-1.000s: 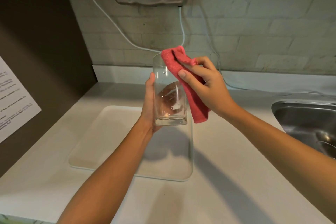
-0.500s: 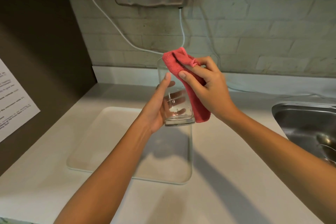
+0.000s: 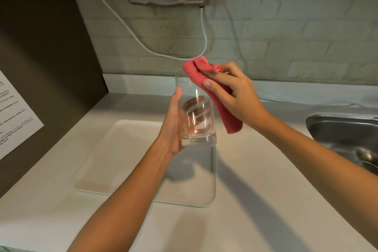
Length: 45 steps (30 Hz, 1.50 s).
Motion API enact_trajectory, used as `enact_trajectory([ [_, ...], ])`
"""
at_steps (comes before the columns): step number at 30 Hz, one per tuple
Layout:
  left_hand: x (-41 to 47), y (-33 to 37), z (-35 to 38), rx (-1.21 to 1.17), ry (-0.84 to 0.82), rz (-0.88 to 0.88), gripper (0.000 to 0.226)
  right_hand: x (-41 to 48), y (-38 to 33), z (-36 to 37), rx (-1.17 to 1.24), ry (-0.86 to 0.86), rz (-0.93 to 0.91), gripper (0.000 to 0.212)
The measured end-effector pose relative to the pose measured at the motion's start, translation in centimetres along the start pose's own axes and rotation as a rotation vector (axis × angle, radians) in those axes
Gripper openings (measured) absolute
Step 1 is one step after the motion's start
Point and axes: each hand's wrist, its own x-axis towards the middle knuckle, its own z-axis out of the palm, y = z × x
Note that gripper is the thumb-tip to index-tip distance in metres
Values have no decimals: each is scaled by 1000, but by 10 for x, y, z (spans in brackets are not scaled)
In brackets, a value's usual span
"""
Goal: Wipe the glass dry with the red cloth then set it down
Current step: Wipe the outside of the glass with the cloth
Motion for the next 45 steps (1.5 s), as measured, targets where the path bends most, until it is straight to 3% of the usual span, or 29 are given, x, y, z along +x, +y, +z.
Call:
enact_trajectory([
  [2, 4, 5, 1, -36, -37, 20, 60, -7, -7, 3, -6, -58, -85, 27],
  [4, 5, 11, -2, -60, -120, 23, 61, -27, -12, 5, -50, -197, -295, 25],
  [6, 5, 10, -9, 23, -95, 7, 65, -38, -7, 3, -77, -295, -395, 23],
  [8, 1, 5, -12, 9, -70, 13, 62, -29, -1, 2, -42, -226, -307, 22],
  [11, 0, 0, -6, 3, -41, 25, 62, -3, -2, 3, 43, 33, -23, 25],
  [13, 2, 1, -5, 8, -43, 28, 62, 0, -9, 6, 47, 70, 39, 29],
  [17, 3, 3, -15, 9, -50, 58, 52, -28, -14, 8, -107, -119, -265, 22],
  [22, 1, -2, -12, 27, -16, 26, 59, 3, -13, 4, -61, 50, -44, 25],
  [27, 2, 1, -15, 30, -11, 53, 44, -24, -17, 10, -163, -194, -319, 26],
  [29, 1, 0, -15, -19, 19, 49, 53, -19, -11, 10, -100, -163, -221, 23],
  [32, 1, 0, -11, -79, 18, 24, 73, -7, -7, 12, 82, 5, 140, 26],
  [35, 3, 6, -8, -85, 3, 45, 87, -11, -8, 18, 207, -5, 343, 28],
  [39, 7, 13, -6, 31, 47, 68, 85, -19, -10, 20, 353, 11, 405, 27],
  [43, 5, 12, 4, 110, 139, 154, 62, -22, -7, 18, 417, 67, 417, 25],
  [45, 5, 11, 4, 186, 183, 199, 65, -22, -6, 15, 414, 81, 413, 23],
])
